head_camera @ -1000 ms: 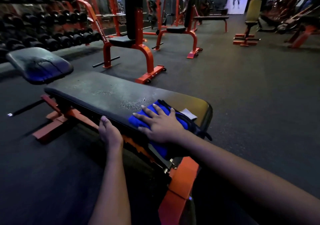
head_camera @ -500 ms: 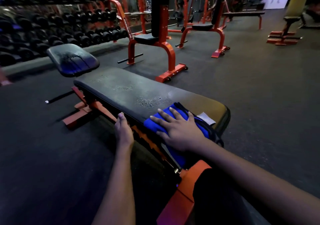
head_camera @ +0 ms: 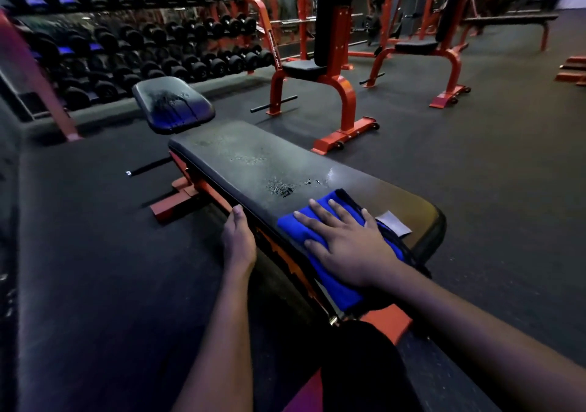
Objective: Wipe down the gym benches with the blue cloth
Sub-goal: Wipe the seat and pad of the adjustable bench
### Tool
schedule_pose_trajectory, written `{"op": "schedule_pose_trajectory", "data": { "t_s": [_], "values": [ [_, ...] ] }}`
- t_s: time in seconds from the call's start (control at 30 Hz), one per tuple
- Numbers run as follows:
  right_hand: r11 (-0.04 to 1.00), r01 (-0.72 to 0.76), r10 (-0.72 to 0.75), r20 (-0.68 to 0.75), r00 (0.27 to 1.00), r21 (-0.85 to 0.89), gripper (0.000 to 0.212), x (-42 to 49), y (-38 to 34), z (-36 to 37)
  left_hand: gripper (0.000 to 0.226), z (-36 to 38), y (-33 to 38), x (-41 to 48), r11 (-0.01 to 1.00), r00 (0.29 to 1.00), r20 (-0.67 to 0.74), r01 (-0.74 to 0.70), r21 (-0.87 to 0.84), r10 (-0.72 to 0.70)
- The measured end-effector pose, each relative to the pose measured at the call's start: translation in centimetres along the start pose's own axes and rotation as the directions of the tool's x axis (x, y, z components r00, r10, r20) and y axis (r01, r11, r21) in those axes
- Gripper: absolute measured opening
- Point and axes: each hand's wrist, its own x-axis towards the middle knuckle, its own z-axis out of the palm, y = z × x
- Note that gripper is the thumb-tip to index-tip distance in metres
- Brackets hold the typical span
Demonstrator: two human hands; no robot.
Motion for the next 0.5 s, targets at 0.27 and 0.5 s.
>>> {"op": "schedule_pose_trajectory", "data": {
  "t_s": [0.27, 0.5],
  "values": [
    [0.996, -0.063, 0.058, 0.081, 0.995, 0.064, 0.053, 10.4, 1.1, -0.8, 0.045, 0.8, -0.8, 0.2, 0.992, 0.993, -0.075, -0.085, 0.089, 0.092],
    [0.993, -0.121, 0.121, -0.022, 0.992, -0.006, 0.054, 2.6, 1.2, 0.2, 0.044, 0.8, 0.7, 4.3, 0.987, 0.974, -0.211, -0.051, 0.154, 0.083]
  ]
}}
